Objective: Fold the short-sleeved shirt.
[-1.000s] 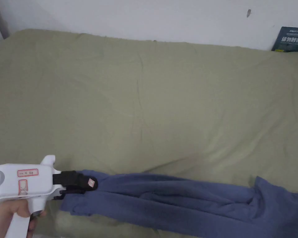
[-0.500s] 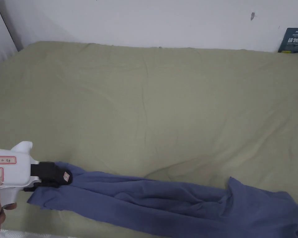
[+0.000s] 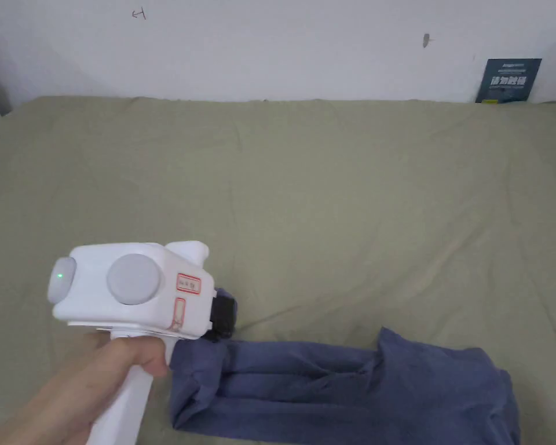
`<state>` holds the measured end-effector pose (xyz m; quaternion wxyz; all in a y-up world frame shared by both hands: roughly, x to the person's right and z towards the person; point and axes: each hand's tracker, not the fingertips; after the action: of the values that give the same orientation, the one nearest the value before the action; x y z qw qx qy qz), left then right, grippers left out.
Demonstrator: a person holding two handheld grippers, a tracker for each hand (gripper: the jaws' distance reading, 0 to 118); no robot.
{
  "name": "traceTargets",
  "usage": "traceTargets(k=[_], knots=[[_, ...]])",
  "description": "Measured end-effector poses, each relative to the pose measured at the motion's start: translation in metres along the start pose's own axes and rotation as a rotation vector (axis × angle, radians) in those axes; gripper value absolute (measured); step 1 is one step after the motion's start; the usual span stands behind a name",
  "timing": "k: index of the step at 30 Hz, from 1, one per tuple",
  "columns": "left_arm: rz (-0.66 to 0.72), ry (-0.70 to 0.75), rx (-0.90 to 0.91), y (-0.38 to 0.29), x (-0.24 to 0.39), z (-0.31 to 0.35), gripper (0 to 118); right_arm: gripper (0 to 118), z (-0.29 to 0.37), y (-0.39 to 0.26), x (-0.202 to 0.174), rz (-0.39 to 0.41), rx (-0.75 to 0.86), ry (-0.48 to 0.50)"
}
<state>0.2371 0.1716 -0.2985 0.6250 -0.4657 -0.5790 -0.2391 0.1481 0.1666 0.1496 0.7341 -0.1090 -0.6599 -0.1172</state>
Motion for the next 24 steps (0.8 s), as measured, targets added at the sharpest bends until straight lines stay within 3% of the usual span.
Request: traceTargets(k=[3, 4, 5, 6, 7, 8, 11, 17, 18, 19, 21, 23, 24], knots=[[-0.025, -0.005, -0.055, -0.004, 0.032, -0.045, 7, 0, 0.001, -0.005, 0.004, -0.009, -0.015, -0.003], [-0.023, -0.001, -0.064, -0.005, 0.039, -0.059, 15, 0, 0.002, -0.007, 0.006, -0.011, -0.02, -0.003], [-0.022, 0.001, -0.077, -0.007, 0.046, -0.076, 44, 0, 0.002, -0.008, 0.007, -0.015, -0.026, -0.003], [-0.03, -0.005, -0.091, -0.01, 0.053, -0.091, 105, 0, 0.003, -0.009, 0.009, -0.019, -0.032, -0.003], [-0.047, 0.002, -0.122, -0.014, 0.062, -0.103, 118, 0, 0.003, -0.01, 0.01, -0.021, -0.039, -0.004], [-0.06, 0.001, -0.156, -0.019, 0.067, -0.115, 112, 0, 0.003, -0.01, 0.012, -0.023, -0.044, -0.007], [-0.016, -0.034, -0.111, -0.019, 0.073, -0.11, 113, 0, 0.005, -0.011, 0.016, -0.031, -0.057, -0.012], [0.035, -0.133, -0.037, -0.009, 0.031, -0.044, 106, 0, 0.0, -0.011, 0.016, -0.042, -0.069, 0.001], [0.043, -0.138, -0.014, -0.008, 0.018, -0.031, 91, 0, -0.001, -0.011, 0.014, -0.042, -0.07, 0.007], [0.079, -0.153, 0.024, -0.01, 0.0, -0.023, 63, 0, -0.003, -0.011, 0.011, -0.04, -0.071, 0.015], [0.128, -0.18, 0.053, -0.011, -0.029, -0.015, 36, 0, -0.004, -0.011, 0.005, -0.033, -0.072, 0.035], [0.199, -0.194, 0.05, -0.016, -0.05, -0.025, 0, 0, -0.007, -0.012, -0.001, -0.032, -0.082, 0.061], [0.211, -0.229, 0.027, -0.018, -0.055, -0.033, 0, 0, -0.009, -0.014, -0.004, -0.029, -0.089, 0.071]])
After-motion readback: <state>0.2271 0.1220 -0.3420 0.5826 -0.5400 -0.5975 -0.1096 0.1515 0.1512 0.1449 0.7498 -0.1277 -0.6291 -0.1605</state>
